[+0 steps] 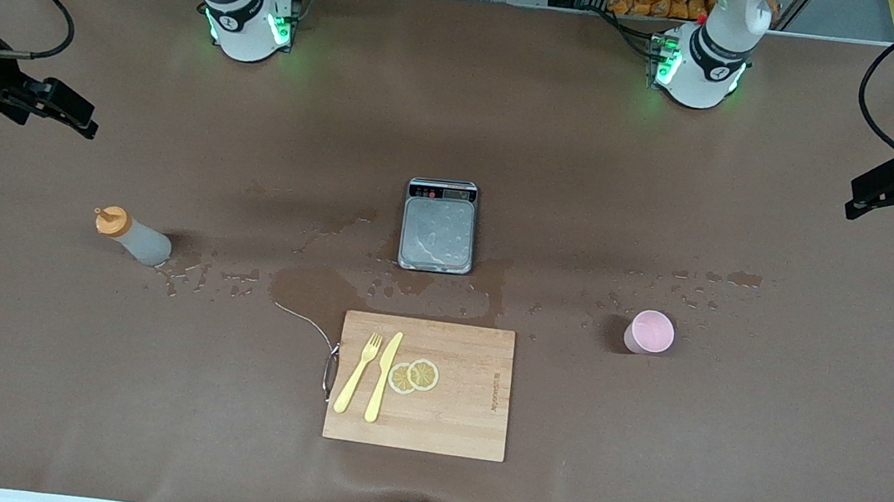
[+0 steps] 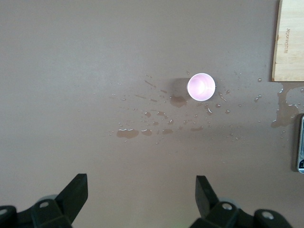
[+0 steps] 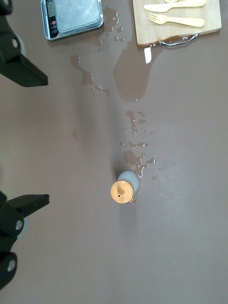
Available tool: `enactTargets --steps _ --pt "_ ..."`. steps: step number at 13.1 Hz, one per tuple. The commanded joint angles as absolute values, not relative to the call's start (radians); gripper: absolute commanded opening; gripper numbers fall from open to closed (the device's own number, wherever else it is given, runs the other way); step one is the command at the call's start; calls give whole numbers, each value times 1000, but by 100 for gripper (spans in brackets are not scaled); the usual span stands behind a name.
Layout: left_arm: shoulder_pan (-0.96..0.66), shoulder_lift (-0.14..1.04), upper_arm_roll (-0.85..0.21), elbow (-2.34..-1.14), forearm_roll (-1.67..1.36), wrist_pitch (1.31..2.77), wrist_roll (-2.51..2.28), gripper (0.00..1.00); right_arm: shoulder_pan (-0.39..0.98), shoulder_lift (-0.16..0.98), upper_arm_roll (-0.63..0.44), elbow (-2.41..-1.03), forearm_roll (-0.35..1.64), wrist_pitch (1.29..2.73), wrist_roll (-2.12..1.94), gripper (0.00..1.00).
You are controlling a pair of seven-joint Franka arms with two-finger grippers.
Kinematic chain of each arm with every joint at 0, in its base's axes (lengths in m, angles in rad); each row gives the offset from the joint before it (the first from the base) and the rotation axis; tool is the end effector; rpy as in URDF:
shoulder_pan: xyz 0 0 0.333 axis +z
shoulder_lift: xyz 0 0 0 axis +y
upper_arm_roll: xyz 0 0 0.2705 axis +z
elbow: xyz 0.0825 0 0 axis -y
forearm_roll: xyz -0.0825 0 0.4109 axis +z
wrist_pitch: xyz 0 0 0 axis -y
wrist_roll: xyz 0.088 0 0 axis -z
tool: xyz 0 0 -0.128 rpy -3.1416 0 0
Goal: Add sauce to pink cup with both arms
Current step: 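Reach the left gripper toward the pink cup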
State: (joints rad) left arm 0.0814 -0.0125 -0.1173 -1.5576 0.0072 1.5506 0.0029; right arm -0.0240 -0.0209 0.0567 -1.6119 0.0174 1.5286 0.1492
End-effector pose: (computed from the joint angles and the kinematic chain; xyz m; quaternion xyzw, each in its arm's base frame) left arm 0.5761 -0.0201 0.5700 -0.9998 0.0193 -0.0028 0.0043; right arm 0.5688 0.0211 0.5461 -0.9978 0.0581 0.0318 0.0052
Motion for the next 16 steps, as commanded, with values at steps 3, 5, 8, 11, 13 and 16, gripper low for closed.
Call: enactTargets --steps 3,5,8,11,13,16 --pt "83 -29 -127 -1545 8 1505 3 100 -21 -14 58 -1595 14 1519 166 100" --pt "89 -34 -124 -1545 -5 1503 -3 100 -28 -14 58 -1594 14 1517 167 100" --pt "90 12 -124 -1543 -17 1572 5 100 -32 -5 55 -1592 12 1517 170 100" --pt "72 99 -127 -1543 -43 1624 -8 100 -49 15 54 -1595 12 1516 169 100" --pt "43 156 -129 -1542 -44 1669 -8 100 -89 31 55 -1595 14 1487 169 100" --pt "23 259 -138 -1548 -46 1769 -8 100 -165 55 55 -1592 21 1477 163 100"
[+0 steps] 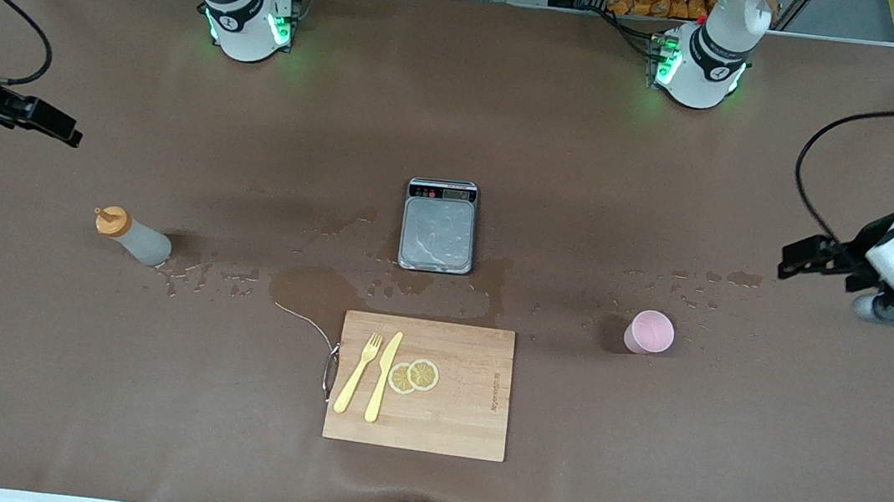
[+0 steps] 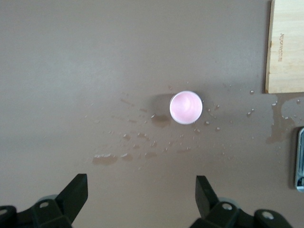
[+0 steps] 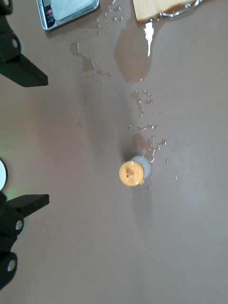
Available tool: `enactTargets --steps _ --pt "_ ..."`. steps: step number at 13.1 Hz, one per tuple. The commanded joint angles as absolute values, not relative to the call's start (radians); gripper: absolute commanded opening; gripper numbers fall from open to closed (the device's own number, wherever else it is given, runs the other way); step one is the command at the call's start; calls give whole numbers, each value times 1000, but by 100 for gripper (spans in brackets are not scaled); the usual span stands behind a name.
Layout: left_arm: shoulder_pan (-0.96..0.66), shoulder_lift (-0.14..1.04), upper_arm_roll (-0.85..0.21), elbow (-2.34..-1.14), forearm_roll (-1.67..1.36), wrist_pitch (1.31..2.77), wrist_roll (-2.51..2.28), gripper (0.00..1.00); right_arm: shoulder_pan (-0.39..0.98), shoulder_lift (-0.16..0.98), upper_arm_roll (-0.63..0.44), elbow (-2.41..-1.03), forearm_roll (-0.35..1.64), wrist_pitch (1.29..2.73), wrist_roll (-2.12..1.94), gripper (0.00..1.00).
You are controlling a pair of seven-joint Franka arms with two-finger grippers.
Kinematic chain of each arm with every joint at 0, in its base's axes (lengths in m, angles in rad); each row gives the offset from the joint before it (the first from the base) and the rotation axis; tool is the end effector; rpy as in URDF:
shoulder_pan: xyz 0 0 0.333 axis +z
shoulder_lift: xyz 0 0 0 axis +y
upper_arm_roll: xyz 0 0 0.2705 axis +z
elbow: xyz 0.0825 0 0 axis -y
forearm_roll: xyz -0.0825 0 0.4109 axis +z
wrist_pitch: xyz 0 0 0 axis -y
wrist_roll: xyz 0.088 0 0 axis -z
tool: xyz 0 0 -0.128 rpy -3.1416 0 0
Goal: Add sauce to pink cup with both arms
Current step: 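Reach the left gripper toward the pink cup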
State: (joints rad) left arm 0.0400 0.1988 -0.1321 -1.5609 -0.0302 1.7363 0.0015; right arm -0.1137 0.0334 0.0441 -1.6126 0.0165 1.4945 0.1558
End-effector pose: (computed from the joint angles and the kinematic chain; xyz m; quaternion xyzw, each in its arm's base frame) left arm 0.6356 -0.0572 0.4569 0.9986 -0.0430 -0.0121 0.0274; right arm 0.5738 -0.0381 0.5122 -0.9908 0.1121 0.0760 0.0057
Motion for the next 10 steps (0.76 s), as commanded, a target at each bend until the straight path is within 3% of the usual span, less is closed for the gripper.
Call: enactTargets --steps 1,5,10 --pt "3 297 -140 -1551 -46 1798 -9 100 -193 64 55 -1592 26 1476 167 100" --pt "-32 417 -140 -1623 -72 2000 -55 100 -294 98 55 -1595 50 1462 166 100" --pt "-29 535 -141 -1649 -75 2081 -57 100 -460 182 55 -1588 219 1404 282 100"
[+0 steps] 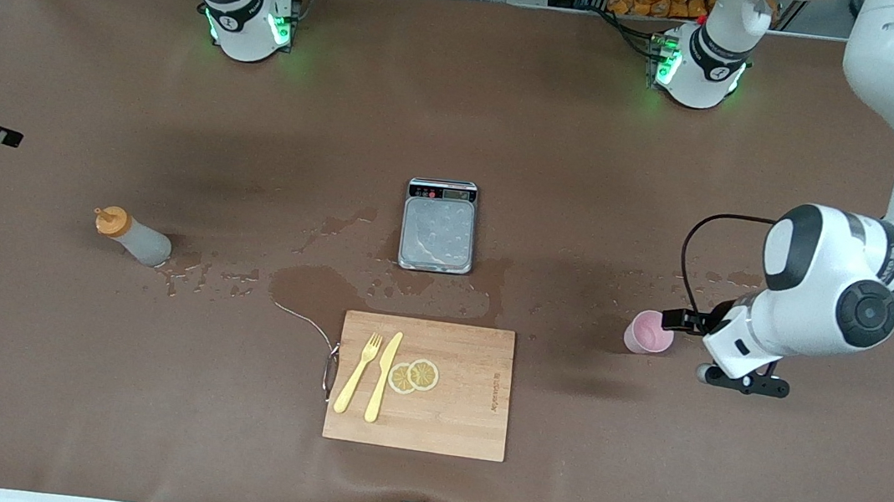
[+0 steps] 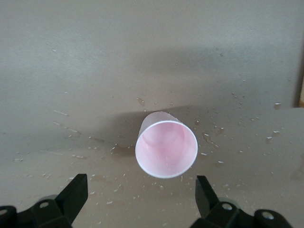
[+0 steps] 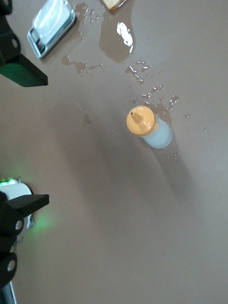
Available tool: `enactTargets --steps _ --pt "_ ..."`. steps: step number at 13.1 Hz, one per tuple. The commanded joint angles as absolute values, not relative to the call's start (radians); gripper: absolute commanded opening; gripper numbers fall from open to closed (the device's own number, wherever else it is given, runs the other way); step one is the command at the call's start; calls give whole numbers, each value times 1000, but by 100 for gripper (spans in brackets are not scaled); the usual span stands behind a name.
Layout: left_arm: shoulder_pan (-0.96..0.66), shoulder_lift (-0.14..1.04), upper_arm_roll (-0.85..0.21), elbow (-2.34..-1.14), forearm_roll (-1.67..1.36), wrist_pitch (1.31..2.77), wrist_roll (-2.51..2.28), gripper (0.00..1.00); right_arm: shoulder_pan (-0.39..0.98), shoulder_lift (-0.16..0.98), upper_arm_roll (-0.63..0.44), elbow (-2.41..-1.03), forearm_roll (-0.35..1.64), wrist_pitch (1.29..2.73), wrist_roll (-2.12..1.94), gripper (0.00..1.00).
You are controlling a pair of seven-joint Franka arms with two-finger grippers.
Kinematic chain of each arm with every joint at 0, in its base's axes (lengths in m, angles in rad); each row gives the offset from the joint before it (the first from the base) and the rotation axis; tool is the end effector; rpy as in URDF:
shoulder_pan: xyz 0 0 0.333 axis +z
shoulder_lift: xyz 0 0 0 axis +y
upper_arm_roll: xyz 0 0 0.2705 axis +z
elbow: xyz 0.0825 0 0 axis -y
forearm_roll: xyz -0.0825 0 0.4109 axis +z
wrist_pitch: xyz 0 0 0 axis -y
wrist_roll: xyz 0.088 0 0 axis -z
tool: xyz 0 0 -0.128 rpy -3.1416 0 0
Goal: Add sauce to pink cup with both arms
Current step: 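Grasp the pink cup with the left gripper while the right gripper reaches the bottle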
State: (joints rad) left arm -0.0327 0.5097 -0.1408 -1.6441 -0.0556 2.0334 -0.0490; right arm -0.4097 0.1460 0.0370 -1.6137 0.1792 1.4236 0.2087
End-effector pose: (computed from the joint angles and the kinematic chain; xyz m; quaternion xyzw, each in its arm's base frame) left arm 0.6552 -0.1138 0.2373 0.9957 -0.0414 -0.0641 0.0520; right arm 0.5502 -0.1893 0.4450 -0.9401 0.2829 0.1584 0.1055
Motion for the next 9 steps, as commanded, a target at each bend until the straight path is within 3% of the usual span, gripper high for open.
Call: enactTargets --steps 1,5,8,9 --pt "-23 554 -141 -1655 -75 2092 -57 100 -475 192 54 -1588 219 1405 314 100" --pt "-17 578 -140 -1689 -75 2092 -58 100 -554 303 55 -1537 271 1398 480 100" --pt "-21 610 -138 -1692 -66 2092 -58 100 -642 395 55 -1536 423 1307 549 100" --pt "-20 624 -138 -1690 -64 2092 -58 90 -669 431 54 -1534 480 1278 561 100"
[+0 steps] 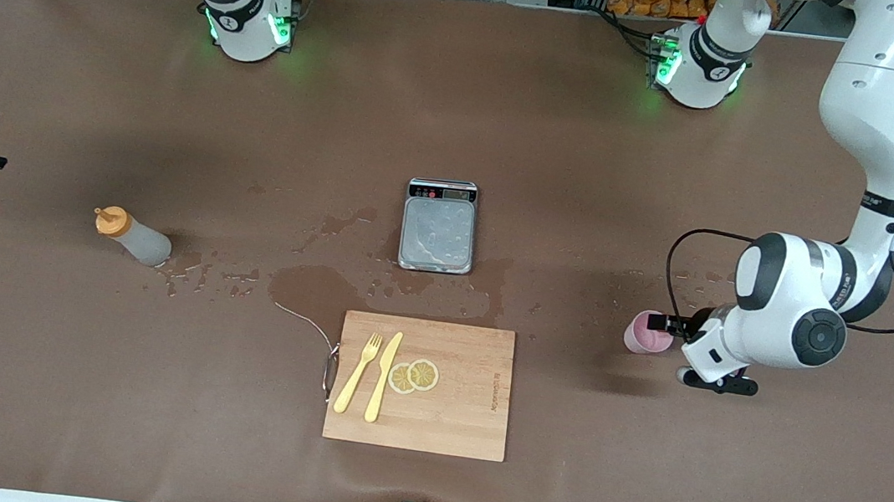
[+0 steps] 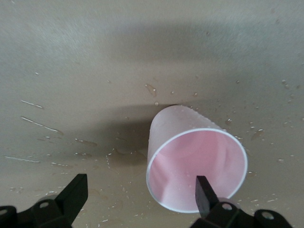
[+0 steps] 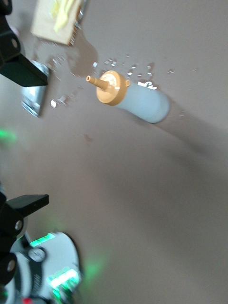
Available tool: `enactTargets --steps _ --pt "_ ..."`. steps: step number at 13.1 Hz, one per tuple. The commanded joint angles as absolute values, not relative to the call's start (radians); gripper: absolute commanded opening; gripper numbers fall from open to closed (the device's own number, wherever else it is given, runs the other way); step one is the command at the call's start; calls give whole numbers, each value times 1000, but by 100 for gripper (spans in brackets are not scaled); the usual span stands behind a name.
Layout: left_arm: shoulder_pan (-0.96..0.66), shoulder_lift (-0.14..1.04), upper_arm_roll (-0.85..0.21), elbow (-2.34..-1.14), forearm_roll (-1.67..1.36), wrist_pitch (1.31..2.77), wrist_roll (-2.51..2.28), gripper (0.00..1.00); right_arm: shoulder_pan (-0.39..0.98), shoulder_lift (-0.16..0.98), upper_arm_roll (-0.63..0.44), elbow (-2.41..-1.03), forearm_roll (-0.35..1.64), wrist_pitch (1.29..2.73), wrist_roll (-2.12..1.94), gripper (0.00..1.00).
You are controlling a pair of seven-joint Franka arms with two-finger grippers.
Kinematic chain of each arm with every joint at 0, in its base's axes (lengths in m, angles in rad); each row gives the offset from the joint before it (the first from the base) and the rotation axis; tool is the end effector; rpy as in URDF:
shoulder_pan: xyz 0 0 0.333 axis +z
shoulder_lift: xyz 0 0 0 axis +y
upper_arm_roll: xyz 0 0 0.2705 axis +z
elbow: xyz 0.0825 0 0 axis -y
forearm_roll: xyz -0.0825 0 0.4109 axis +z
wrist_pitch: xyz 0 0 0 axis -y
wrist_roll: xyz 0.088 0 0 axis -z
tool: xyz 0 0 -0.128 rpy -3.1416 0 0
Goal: Add sauce to pink cup with both arms
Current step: 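Grasp the pink cup with the left gripper while the right gripper reaches the bottle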
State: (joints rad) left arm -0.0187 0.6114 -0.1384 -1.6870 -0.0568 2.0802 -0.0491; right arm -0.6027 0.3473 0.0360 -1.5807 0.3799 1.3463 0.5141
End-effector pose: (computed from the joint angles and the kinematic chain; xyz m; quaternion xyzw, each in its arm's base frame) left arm 0.6356 -0.1028 0.1553 0.9918 -0.0291 -0.1124 0.0526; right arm 0.5260 -0.2730 0.3480 -0.7997 0.4935 0.2762 0.2018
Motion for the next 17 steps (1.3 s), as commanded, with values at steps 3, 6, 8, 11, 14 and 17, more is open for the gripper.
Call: enactTargets --steps 3,6,8,11,14,17 --pt "-26 649 -135 -1689 -61 2121 -57 0 -695 485 54 -1531 523 1279 636 100" --pt "-29 641 -135 -1680 -49 2121 -55 0 -735 552 54 -1520 598 1282 708 100" --pt "-22 632 -138 -1675 -48 2121 -45 0 -765 625 54 -1519 656 1284 733 100" --pt "-18 577 -144 -1671 -54 2118 -40 0 -793 727 54 -1520 759 1284 732 100" --pt "-23 519 -237 -1678 -61 2100 -83 0 -795 790 55 -1522 804 1285 729 100" --pt "-23 505 -392 -1677 -60 2065 -282 0 -782 845 55 -1522 836 1290 709 100"
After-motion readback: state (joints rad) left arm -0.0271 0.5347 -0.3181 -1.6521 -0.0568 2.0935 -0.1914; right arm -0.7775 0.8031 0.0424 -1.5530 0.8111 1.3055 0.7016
